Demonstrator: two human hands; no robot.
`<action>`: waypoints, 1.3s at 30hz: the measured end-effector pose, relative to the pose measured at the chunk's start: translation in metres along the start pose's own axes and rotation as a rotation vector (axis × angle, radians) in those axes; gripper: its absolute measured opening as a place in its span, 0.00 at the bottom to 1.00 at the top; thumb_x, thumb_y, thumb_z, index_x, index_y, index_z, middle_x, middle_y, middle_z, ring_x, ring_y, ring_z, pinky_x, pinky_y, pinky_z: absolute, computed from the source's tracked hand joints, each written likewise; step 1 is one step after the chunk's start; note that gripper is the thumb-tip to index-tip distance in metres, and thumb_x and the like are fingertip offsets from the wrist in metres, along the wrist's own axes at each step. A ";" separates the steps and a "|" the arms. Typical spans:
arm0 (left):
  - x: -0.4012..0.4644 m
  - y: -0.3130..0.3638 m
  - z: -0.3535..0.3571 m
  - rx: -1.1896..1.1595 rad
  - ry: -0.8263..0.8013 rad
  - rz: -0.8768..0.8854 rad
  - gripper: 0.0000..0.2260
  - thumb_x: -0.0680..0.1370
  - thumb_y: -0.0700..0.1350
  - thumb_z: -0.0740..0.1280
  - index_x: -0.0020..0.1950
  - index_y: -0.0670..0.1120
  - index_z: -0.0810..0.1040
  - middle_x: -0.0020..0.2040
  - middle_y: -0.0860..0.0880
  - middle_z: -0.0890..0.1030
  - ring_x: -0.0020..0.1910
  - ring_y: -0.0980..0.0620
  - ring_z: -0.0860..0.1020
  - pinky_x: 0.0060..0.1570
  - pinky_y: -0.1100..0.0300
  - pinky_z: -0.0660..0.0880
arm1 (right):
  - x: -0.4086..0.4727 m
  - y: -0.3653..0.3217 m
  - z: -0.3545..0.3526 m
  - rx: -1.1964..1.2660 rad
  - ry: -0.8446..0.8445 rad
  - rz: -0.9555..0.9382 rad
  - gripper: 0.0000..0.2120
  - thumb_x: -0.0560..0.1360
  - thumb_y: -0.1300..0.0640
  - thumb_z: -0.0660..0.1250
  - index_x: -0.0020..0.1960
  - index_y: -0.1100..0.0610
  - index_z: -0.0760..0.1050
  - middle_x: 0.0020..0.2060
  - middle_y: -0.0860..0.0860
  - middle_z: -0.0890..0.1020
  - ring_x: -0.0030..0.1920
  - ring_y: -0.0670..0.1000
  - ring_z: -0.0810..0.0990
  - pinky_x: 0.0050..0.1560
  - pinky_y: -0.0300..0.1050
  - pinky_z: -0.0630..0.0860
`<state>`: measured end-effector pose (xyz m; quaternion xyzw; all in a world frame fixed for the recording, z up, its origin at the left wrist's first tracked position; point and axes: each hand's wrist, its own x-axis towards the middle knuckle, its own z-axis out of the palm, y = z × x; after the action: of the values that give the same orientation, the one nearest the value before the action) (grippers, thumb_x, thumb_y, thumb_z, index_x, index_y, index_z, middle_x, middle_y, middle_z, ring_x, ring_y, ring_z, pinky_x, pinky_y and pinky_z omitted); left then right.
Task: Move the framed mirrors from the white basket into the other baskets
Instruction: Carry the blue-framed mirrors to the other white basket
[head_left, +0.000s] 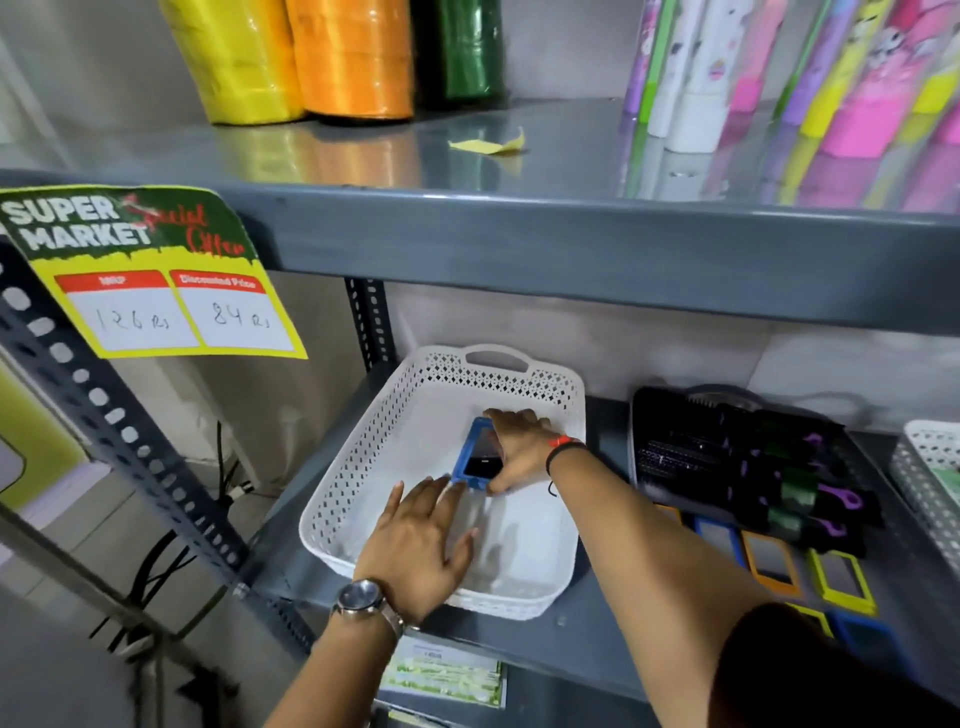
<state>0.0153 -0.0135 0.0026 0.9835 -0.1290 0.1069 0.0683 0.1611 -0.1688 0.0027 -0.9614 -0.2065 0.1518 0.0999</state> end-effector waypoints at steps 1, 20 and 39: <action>0.000 0.000 0.000 0.004 -0.008 0.002 0.24 0.72 0.55 0.54 0.57 0.42 0.78 0.51 0.44 0.82 0.50 0.46 0.80 0.50 0.40 0.72 | -0.005 0.002 -0.005 -0.002 0.016 -0.007 0.49 0.59 0.46 0.74 0.73 0.52 0.52 0.66 0.56 0.68 0.67 0.60 0.63 0.64 0.54 0.67; 0.047 0.297 0.004 -0.264 0.124 0.347 0.26 0.71 0.54 0.55 0.58 0.36 0.76 0.54 0.37 0.80 0.51 0.40 0.79 0.58 0.48 0.61 | -0.346 0.250 -0.111 -0.115 0.359 0.239 0.40 0.60 0.49 0.75 0.67 0.63 0.67 0.62 0.61 0.77 0.62 0.60 0.75 0.65 0.41 0.66; 0.038 0.490 0.068 -0.204 -0.122 0.478 0.34 0.79 0.58 0.38 0.54 0.42 0.80 0.50 0.45 0.82 0.49 0.47 0.80 0.58 0.52 0.61 | -0.462 0.428 -0.035 -0.273 -0.197 0.488 0.57 0.58 0.55 0.76 0.76 0.50 0.43 0.72 0.51 0.64 0.73 0.49 0.61 0.74 0.58 0.37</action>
<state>-0.0671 -0.5025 -0.0026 0.9178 -0.3716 0.0469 0.1319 -0.0713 -0.7536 0.0423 -0.9678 0.0037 0.2348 -0.0904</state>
